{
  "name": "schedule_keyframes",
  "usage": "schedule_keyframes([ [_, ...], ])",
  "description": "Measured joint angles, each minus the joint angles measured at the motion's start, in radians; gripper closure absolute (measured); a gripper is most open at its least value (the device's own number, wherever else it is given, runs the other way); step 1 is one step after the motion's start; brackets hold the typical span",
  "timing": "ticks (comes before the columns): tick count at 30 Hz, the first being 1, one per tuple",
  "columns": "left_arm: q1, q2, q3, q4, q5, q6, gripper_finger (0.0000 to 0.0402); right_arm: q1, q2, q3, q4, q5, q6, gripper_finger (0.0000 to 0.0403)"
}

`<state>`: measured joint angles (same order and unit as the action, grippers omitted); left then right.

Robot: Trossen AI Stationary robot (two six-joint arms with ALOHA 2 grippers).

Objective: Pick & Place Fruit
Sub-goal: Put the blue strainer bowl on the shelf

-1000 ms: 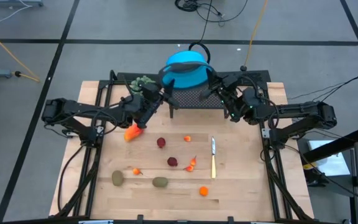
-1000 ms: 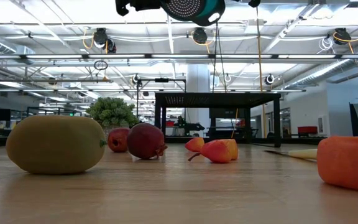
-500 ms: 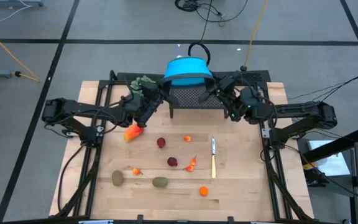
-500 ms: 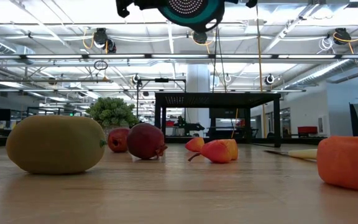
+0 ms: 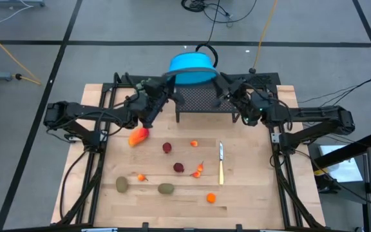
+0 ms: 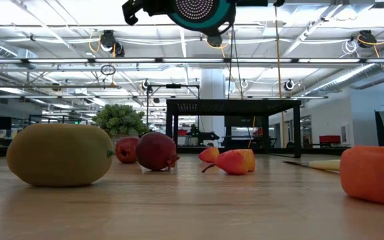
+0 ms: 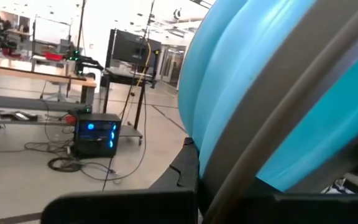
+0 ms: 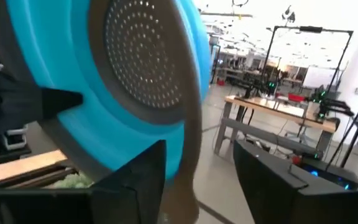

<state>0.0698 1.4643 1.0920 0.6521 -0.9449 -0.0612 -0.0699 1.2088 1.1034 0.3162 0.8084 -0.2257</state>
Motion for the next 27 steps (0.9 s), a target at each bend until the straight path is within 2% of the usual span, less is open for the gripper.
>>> schedule_keyframes([
  [8,0.049,0.0,0.0,-0.089,0.01,-0.153,0.0401,0.01,-0.075,0.0,-0.204,-0.001,0.034,0.0199],
  [14,0.103,0.0,0.0,-0.202,0.13,-0.358,0.0401,0.04,-0.142,-0.001,-0.377,-0.003,0.036,0.0203],
  [18,0.145,0.0,0.064,-0.437,0.232,-0.516,0.0401,0.048,-0.196,0.0,-0.499,-0.009,0.091,0.0202],
  [23,0.202,0.002,0.223,-0.811,0.365,-0.646,0.0401,0.049,-0.267,0.0,-0.632,-0.131,0.164,0.02],
  [27,0.249,0.003,0.3,-0.955,0.48,-0.679,0.0401,0.049,-0.31,0.0,-0.709,-0.249,0.163,0.0203],
])
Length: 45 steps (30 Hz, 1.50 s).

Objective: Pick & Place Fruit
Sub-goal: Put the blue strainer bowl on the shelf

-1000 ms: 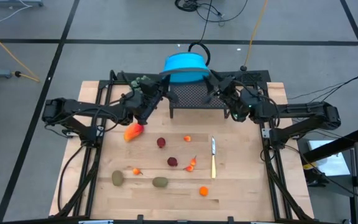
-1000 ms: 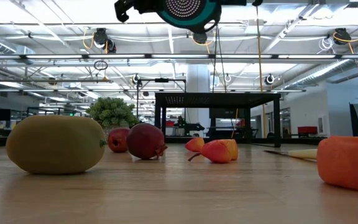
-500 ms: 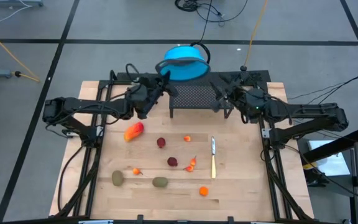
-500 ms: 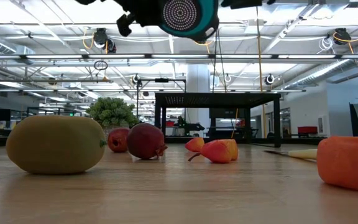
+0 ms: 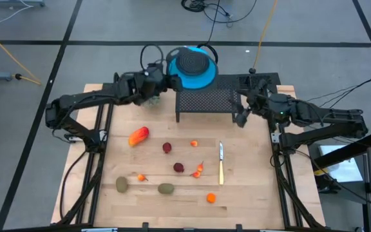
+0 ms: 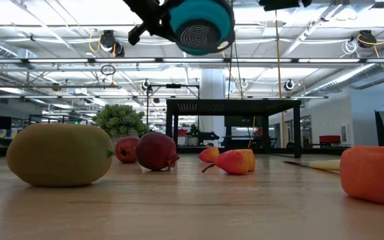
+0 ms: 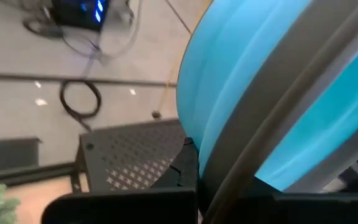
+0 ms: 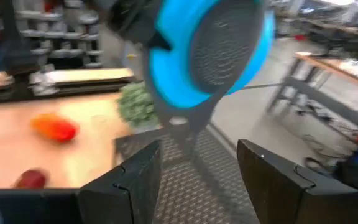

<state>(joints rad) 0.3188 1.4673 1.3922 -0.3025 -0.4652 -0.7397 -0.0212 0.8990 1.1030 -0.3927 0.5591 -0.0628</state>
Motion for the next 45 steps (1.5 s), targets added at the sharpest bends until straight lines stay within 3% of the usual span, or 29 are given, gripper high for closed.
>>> schedule_keyframes([
  [10,0.119,0.0,0.043,-0.13,0.364,-0.103,0.0401,0.0,-0.086,0.0,-0.156,-0.284,-0.019,0.0227],
  [21,0.178,0.0,0.043,-0.235,0.594,-0.206,0.0401,0.0,-0.164,-0.077,-0.18,-0.416,-0.039,0.035],
  [25,0.182,0.0,0.044,-0.261,0.636,-0.236,0.0401,0.0,-0.207,-0.134,-0.139,-0.479,-0.064,0.0397],
  [45,0.198,0.001,0.044,-0.309,0.786,-0.403,0.0401,0.003,-0.485,-0.378,0.051,-0.538,-0.056,0.0402],
])
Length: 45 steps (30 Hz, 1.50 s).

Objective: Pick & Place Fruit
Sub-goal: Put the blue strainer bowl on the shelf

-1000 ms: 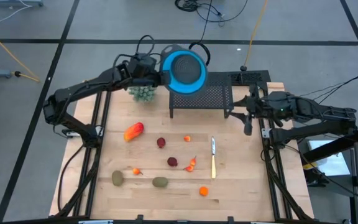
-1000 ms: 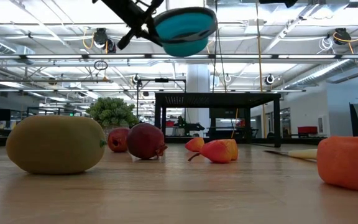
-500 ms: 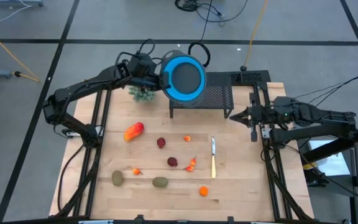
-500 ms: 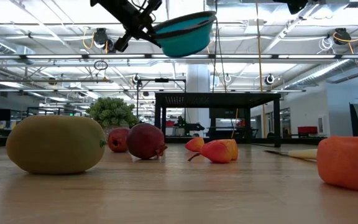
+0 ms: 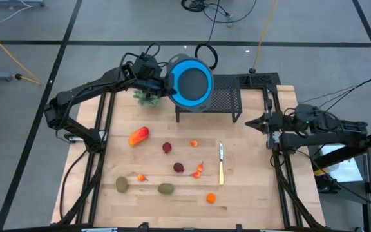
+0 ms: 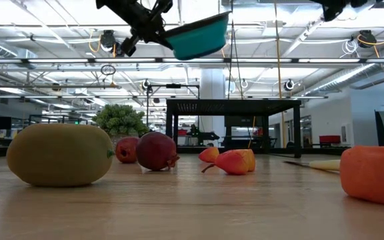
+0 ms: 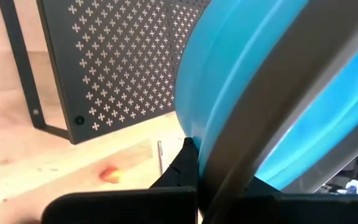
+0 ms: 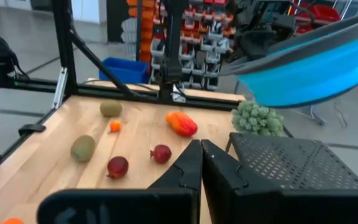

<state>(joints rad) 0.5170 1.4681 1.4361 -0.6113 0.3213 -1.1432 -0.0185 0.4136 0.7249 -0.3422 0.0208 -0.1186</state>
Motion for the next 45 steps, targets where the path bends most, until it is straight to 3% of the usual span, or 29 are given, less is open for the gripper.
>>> schedule_keyframes([
  [6,-0.009,0.0,0.0,0.0,0.045,-0.065,0.0401,0.0,-0.045,-0.071,0.034,0.0,-0.033,0.0402],
  [13,-0.051,0.02,0.062,-0.005,-0.002,-0.096,0.0401,0.0,-0.047,-0.082,0.035,0.0,-0.059,0.0402],
  [28,-0.039,0.377,0.656,-0.523,-0.018,0.062,0.0402,0.0,-0.046,-0.082,0.023,-0.001,-0.077,0.0402],
  [32,-0.013,0.45,0.757,-0.658,-0.019,0.075,0.0402,0.0,-0.046,-0.082,0.023,0.0,-0.077,0.0402],
  [45,0.065,0.542,0.782,-0.722,0.079,0.137,0.0402,0.0,-0.046,-0.082,-0.007,-0.022,-0.077,0.0402],
])
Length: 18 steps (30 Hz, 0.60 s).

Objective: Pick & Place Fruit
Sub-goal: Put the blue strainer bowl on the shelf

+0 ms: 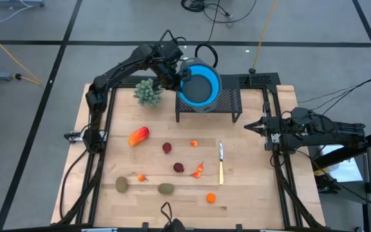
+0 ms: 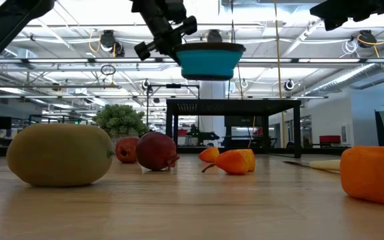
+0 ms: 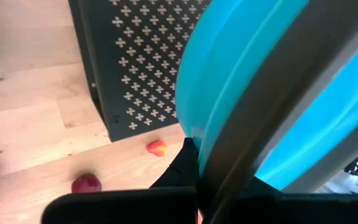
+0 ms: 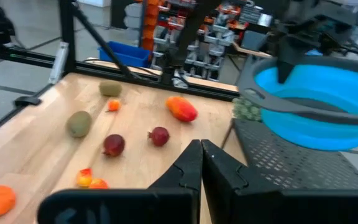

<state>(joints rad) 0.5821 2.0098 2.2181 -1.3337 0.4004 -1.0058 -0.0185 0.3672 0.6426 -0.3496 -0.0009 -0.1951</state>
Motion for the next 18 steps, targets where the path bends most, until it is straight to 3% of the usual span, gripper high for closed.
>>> schedule_keyframes([
  [18,0.052,0.048,0.0,-0.076,0.035,0.154,0.0402,0.0,0.0,0.0,-0.009,-0.025,-0.004,0.0403],
])
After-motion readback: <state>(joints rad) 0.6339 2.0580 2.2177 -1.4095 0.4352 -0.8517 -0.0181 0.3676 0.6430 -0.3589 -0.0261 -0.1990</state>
